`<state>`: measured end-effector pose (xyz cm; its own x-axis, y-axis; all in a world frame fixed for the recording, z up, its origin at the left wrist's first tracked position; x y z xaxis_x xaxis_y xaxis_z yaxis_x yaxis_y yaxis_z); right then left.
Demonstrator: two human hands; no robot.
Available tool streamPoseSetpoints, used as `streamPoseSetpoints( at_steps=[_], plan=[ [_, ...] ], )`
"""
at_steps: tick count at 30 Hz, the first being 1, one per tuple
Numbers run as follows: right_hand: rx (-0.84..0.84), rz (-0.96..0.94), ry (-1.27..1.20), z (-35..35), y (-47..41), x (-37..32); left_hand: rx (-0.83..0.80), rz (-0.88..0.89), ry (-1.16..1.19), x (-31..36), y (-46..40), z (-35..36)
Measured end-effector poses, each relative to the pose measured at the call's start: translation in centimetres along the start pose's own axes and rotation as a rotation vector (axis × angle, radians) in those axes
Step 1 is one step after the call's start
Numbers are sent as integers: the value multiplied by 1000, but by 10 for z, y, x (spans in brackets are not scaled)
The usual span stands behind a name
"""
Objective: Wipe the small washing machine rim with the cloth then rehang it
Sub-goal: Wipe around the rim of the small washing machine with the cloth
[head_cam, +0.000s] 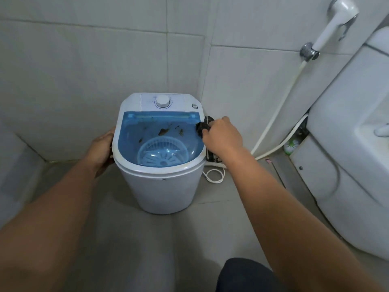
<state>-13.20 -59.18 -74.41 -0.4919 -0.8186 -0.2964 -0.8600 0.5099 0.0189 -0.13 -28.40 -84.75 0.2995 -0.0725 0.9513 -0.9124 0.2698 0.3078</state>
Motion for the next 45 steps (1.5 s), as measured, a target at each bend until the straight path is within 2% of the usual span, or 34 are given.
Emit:
streamPoseSetpoints(
  at_steps=[4,10,12,17,19,21,24,27,31,36,41,45],
  plan=[
    [34,-4,36,2,20,-3,-2,-17,-4,1,1,-1],
    [255,-166,-22,15,105,-16,19,-32,-1,0,2,-3],
    [279,-138,-73,14,95,-8,13,-32,-3,0,4,-2],
    [210,17,-270,14,55,23,3,-27,-1,1,2,-3],
    [255,-54,-259,17,71,19,2,-31,1,0,2,-2],
    [298,-204,-223,24,101,3,2,-23,3,0,1,-3],
    [295,-378,-158,38,133,-23,6,-25,3,-2,-1,-5],
    [292,-401,-95,33,123,-21,10,-33,14,-4,-4,-7],
    [297,-216,-154,16,95,12,16,-34,36,-7,-6,-8],
    [295,-484,-96,38,137,-38,15,-33,40,-10,-10,-10],
    [246,-675,39,53,148,-88,14,-21,25,-9,-8,-10],
    [225,-739,78,48,142,-73,18,-18,31,-6,-7,-8]
  ],
)
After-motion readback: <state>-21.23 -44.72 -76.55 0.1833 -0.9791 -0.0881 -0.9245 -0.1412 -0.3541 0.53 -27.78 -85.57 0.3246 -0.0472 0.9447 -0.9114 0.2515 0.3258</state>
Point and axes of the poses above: each hand's wrist, its own y-axis away from the middle knuckle, its own z-axis out of the palm, x = y × z, the point moved 8 cm from there along -y, towards the middle knuckle, and after that the axes turned 3 degrees about -x, right-handed, at the moved point
